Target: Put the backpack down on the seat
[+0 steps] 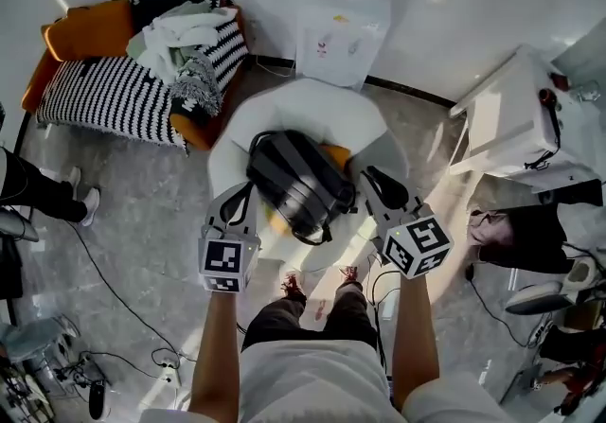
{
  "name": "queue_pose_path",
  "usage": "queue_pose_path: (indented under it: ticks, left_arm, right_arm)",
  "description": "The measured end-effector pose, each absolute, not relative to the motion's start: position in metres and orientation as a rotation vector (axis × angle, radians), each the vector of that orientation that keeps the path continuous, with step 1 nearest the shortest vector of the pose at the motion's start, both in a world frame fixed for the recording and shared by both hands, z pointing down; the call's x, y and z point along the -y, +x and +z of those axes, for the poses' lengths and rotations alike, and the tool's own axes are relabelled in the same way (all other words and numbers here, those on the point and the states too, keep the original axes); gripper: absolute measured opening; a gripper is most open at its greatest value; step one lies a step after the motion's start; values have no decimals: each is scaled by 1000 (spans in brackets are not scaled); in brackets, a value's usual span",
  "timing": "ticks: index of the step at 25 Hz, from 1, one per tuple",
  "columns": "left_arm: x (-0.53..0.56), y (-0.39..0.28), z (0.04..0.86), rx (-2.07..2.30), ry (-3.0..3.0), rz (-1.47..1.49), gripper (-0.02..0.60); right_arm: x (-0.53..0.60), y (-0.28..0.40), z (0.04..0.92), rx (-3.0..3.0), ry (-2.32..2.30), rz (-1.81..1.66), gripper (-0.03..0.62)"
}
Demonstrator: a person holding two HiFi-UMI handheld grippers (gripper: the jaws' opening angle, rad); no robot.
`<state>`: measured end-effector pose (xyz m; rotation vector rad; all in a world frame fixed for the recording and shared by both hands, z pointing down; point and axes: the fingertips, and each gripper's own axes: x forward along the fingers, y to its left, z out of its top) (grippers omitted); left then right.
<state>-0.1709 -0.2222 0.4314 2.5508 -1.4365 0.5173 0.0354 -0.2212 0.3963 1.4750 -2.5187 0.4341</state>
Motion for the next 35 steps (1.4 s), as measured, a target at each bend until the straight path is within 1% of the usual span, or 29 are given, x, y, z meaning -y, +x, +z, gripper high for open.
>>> queue_pose_path:
  ticks: [6,14,16,18,24,25,35]
  left_arm:
    - [209,-167,395,1424,2591,462,8]
    - [196,-164,341,1433,2652,376,8]
    - [193,-163,331,1429,2675,373,7]
    - [191,-162,321,1427,2694,360,8]
    - [186,-159,292,1421,2743,323,7]
    - [184,-157,288,1413,2757,324,7]
    - [186,-136,241,1350,2887,255,6]
  right_arm:
    - [210,23,358,2495,1437,328,61]
    - [188,11,313,2535,1433,299,61]
    - [182,15,304,2530,1459,286,60]
    - [179,23,295,2512,1497,266,23]
    - [169,37,270,2499,1564,226,21]
    - [167,37,266,2500,1578,226,3]
    - [161,45,221,2516,1678,148,3]
